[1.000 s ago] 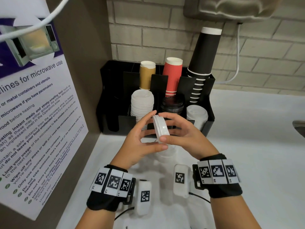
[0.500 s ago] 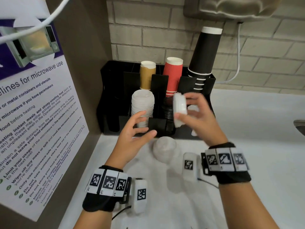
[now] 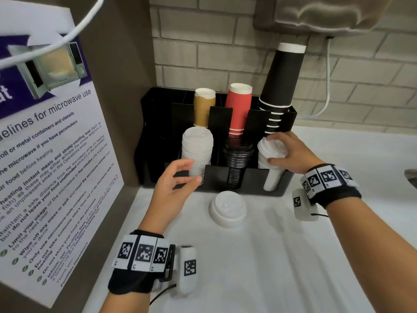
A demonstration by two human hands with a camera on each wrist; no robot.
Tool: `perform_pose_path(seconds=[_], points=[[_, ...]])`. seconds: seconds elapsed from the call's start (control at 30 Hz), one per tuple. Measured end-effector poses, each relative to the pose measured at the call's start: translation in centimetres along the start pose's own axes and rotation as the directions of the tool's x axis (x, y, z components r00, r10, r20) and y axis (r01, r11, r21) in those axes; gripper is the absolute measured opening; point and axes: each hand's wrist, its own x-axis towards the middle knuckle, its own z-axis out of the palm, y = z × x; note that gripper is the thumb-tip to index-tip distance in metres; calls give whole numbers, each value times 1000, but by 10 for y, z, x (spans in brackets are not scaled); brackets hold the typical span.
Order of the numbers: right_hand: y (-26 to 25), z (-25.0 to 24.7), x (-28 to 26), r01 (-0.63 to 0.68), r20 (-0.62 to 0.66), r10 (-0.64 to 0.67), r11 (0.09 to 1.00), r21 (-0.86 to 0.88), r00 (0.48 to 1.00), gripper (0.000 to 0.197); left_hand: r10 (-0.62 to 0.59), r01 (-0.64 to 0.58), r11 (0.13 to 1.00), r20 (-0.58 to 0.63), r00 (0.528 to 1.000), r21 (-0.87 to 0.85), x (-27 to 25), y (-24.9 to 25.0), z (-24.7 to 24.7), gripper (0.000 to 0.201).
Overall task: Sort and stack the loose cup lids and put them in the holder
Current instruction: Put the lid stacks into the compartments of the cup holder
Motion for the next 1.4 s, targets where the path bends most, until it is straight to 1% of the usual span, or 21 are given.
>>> perform_pose_path(seconds=[0.1, 0.27, 0.33, 0.4, 0.47, 0.67, 0.77, 0.9, 0.93, 0.97, 1.0, 1.03, 1.07, 1.1, 1.13, 1.17, 1.2, 1.23, 1.3, 1.33, 1.4], points=[[-2, 2, -3, -14, 59, 20, 995, -98, 998, 64, -5, 5, 1000, -5, 1000, 3, -1, 1, 0, 33], [-6, 4, -7, -5, 104, 29, 976, -218, 994, 73, -3, 3, 1000, -1, 1000, 18, -2, 1, 1, 33], [-6, 5, -9, -10, 99, 40, 958, -288, 994, 76, 0, 0, 1000, -2, 1000, 19, -1, 1, 1, 32], [-5, 7, -11, -7, 59, 29, 938, -345, 998, 75, 1, -1, 1000, -3, 1000, 16, -1, 1, 0, 32], [-3, 10, -12, -5, 20, 13, 930, -366, 1000, 70, 0, 0, 1000, -3, 1000, 16, -1, 1, 0, 32], [0, 21, -13, 5, -9, -9, 920, -392, 1000, 57, 8, -8, 1000, -2, 1000, 12, -1, 2, 0, 32], [-1, 23, -15, 12, -20, -23, 911, -412, 1000, 55, 14, -14, 1000, -4, 1000, -1, -1, 2, 1, 32], [-11, 15, -21, 8, 7, -5, 873, -487, 1000, 59, 15, -15, 1000, -6, 1000, 3, -1, 3, 1, 31], [-16, 12, -24, 10, -30, -28, 876, -482, 999, 57, 17, -17, 1000, -7, 1000, 7, -1, 3, 1, 31], [-23, 11, -28, 27, -95, -76, 899, -437, 993, 51, 19, -18, 1000, -8, 1000, 7, -1, 2, 0, 31], [-31, 10, -32, 70, -171, -137, 935, -348, 976, 43, 18, -18, 1000, -9, 1000, 2, -1, 2, 0, 31], [-42, 11, -37, 134, -219, -184, 965, -225, 958, 35, 16, -16, 1000, -9, 1000, -1, -1, 2, 0, 31], [-53, 14, -42, 194, -192, -207, 977, -84, 959, 28, 13, -13, 1000, -7, 1000, -2, -1, 2, 0, 32], [-63, 17, -46, 214, -90, -210, 976, 36, 974, 23, 11, -11, 1000, -5, 1000, -2, -2, 3, 1, 32], [-73, 23, -50, 194, 70, -203, 975, 109, 977, 22, 11, -11, 1000, -4, 1000, -1, -2, 3, 1, 32], [-81, 32, -52, 164, 242, -189, 979, 117, 952, 22, 11, -11, 1000, -4, 1000, 0, -2, 3, 1, 32], [-86, 40, -53, 162, 366, -173, 985, 59, 914, 26, 10, -10, 1000, -3, 1000, 3, -2, 3, 1, 32], [-88, 50, -52, 190, 438, -158, 981, -30, 885, 36, 8, -8, 1000, -1, 1000, 6, -3, 3, 1, 32], [-92, 66, -52, 236, 518, -97, 949, -208, 850, 60, 5, -5, 1000, 0, 1000, 5, -3, 3, 1, 32], [-93, 74, -52, 232, 549, -46, 933, -274, 835, 72, 3, -3, 1000, 1, 1000, 3, -3, 3, 0, 32], [-92, 86, -50, 208, 586, 35, 917, -341, 809, 87, 2, -2, 1000, 1, 1000, 0, -3, 2, -1, 32]])
